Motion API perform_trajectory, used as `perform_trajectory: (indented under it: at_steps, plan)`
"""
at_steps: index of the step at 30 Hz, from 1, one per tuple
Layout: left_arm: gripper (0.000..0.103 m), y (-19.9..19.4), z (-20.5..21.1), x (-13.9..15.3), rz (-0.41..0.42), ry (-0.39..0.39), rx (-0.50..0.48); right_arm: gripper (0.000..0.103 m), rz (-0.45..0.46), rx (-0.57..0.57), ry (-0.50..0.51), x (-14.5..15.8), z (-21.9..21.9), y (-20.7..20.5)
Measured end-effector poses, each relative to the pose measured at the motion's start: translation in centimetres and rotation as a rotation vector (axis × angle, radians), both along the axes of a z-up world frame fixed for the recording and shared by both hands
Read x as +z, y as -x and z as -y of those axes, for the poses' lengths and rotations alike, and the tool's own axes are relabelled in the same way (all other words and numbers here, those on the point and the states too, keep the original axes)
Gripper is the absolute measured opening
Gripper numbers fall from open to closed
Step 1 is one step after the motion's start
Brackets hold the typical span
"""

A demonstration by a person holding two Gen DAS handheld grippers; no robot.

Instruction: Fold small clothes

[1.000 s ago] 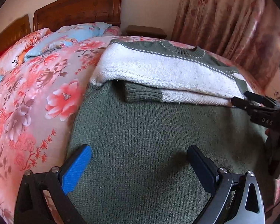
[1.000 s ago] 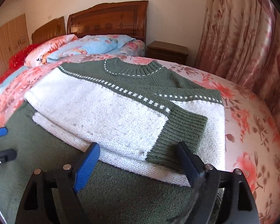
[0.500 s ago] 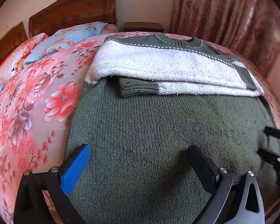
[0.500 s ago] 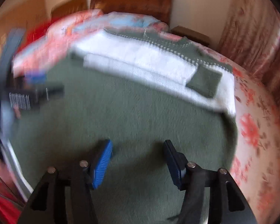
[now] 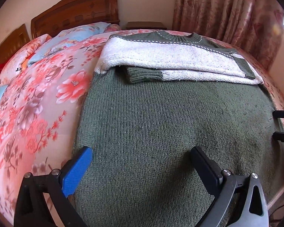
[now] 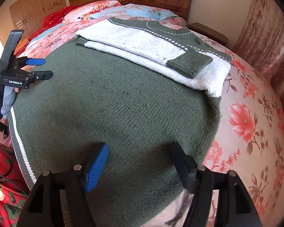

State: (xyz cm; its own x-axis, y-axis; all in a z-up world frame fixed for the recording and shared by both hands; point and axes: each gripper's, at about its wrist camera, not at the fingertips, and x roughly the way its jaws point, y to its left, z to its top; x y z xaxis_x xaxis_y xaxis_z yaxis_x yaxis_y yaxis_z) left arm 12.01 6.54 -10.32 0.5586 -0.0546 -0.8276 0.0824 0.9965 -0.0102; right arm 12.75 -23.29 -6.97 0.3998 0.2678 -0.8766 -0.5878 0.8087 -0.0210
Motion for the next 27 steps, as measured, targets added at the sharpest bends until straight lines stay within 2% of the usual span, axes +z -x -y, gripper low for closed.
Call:
perform_trajectory:
  at_steps: [3, 5, 7, 13, 16, 22, 27]
  plan:
    - [0.103, 0.5, 0.0, 0.1, -0.004, 0.008, 0.018, 0.067, -0.014, -0.052, 0.062, 0.5, -0.6, -0.3]
    - [0.103, 1.0, -0.3, 0.2, 0.0, 0.029, 0.038, 0.065, 0.026, -0.055, 0.134, 1.1, -2.2, 0.6]
    - [0.103, 1.0, 0.0, 0.1, -0.003, 0.015, 0.039, 0.065, 0.053, -0.024, 0.106, 1.5, -4.0, 2.2]
    - [0.103, 1.0, 0.1, 0.2, -0.006, 0.011, 0.027, 0.064, 0.041, 0.005, 0.034, 0.2, -7.1, 3.9]
    - [0.103, 1.3, -0.1, 0.2, 0.001, 0.009, 0.023, 0.065, -0.005, 0.011, 0.0, 0.2, -5.4, 3.8]
    - [0.103, 1.6, 0.1, 0.2, -0.002, 0.01, 0.037, 0.065, -0.028, 0.032, 0.02, 0.2, -0.8, 4.5]
    - [0.103, 2.6, 0.7, 0.2, -0.001, 0.002, 0.04, 0.065, -0.024, 0.031, 0.013, 0.3, 0.8, 4.5]
